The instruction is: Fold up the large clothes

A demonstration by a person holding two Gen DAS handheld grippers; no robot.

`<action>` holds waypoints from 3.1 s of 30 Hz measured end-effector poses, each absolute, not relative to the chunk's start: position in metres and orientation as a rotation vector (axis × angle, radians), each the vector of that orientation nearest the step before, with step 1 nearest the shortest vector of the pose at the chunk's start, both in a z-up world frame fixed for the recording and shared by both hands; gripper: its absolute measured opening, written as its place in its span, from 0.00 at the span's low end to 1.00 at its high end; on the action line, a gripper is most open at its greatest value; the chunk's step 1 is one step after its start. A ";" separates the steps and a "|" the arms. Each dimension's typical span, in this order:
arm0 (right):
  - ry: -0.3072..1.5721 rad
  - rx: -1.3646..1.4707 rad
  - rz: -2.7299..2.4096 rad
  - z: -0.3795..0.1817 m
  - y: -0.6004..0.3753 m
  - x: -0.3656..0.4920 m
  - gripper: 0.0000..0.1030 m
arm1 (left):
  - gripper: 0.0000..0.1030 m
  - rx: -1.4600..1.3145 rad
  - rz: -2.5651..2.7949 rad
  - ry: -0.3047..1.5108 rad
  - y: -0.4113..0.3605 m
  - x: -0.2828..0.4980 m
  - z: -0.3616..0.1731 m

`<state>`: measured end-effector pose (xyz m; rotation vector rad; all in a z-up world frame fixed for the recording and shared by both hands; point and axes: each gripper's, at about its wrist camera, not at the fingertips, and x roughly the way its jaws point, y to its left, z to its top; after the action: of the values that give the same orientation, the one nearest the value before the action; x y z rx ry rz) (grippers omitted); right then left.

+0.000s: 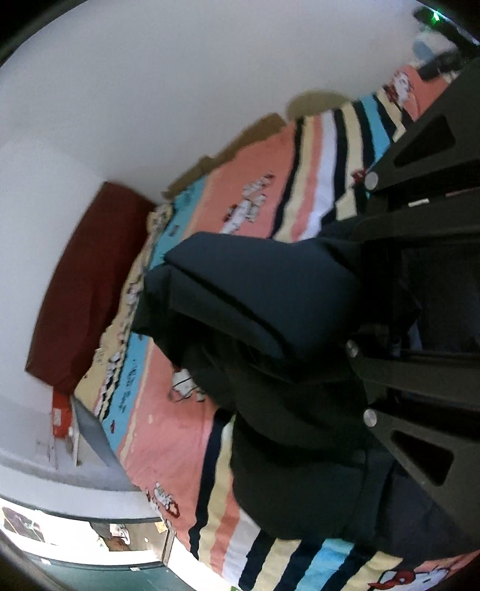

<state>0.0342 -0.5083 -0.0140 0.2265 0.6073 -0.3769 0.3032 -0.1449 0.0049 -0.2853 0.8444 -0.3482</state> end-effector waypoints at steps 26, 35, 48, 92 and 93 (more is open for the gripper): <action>0.667 0.283 -0.468 -0.045 -0.551 0.032 0.80 | 0.48 -0.069 -0.379 0.998 -0.212 0.303 -0.088; 0.641 0.265 -0.465 -0.028 -0.538 0.025 0.82 | 0.49 -0.026 -0.375 0.933 -0.187 0.280 -0.059; 0.710 0.154 -0.306 -0.036 -0.447 0.104 0.82 | 0.49 -0.031 -0.168 0.920 -0.041 0.302 -0.077; 0.877 -0.089 0.019 -0.138 -0.262 0.279 0.85 | 0.49 0.063 -0.190 0.887 -0.019 0.350 -0.146; 0.884 -0.098 0.012 -0.141 -0.264 0.285 0.85 | 0.49 0.081 -0.180 0.892 -0.024 0.357 -0.149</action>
<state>0.2847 -0.2640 -0.1412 -0.0977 0.8841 0.0118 0.3567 -0.0244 -0.1485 0.0809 0.8918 -0.1799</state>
